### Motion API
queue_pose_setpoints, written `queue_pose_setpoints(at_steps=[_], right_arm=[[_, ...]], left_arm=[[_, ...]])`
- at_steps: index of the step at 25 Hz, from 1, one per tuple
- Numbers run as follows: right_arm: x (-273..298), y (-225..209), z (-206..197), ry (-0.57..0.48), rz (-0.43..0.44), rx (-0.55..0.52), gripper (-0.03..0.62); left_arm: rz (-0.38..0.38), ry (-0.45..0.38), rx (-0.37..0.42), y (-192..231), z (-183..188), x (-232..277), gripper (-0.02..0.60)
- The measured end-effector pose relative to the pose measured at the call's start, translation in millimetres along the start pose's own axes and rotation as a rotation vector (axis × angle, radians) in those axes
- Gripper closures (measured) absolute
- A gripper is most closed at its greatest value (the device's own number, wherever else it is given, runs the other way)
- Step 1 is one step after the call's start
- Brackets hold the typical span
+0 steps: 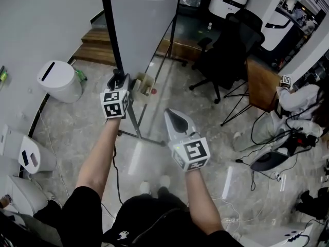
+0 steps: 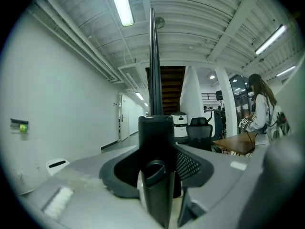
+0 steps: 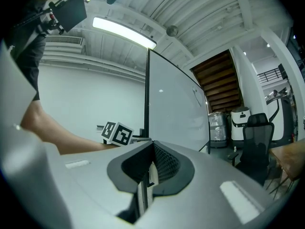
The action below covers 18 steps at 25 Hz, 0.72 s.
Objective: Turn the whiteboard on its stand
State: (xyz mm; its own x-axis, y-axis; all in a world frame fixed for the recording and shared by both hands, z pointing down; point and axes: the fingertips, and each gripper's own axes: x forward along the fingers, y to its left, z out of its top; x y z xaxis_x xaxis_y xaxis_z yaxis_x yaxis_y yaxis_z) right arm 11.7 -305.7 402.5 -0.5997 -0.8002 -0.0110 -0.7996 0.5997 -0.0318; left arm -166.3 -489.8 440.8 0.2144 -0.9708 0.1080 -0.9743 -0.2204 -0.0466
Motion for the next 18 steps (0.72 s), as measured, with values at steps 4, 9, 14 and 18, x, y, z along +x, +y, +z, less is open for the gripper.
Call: queue_pose_setpoints(at_steps=[4, 9, 14, 18], right_arm=[[-3.5, 1.3, 1.7, -0.009, -0.003, -0.007, 0.589], [-4.5, 5.1, 8.1, -0.016, 0.002, -0.001, 0.589], [-4.4, 8.2, 15.7, -0.036, 0.003, -0.002, 0.589], [-8.4, 5.3, 20.4, -0.064, -0.005, 0.026, 0.589]], left_arm=[[-0.015, 0.004, 0.022, -0.7, 0.5, -4.6, 0.366], [-0.021, -0.019, 0.034, -1.9, 10.1, -21.5, 0.336], [-0.055, -0.076, 0.04, -10.5, 34.9, -42.8, 0.337], [-0.097, -0.125, 0.063, -30.7, 57.2, -58.0, 0.347]])
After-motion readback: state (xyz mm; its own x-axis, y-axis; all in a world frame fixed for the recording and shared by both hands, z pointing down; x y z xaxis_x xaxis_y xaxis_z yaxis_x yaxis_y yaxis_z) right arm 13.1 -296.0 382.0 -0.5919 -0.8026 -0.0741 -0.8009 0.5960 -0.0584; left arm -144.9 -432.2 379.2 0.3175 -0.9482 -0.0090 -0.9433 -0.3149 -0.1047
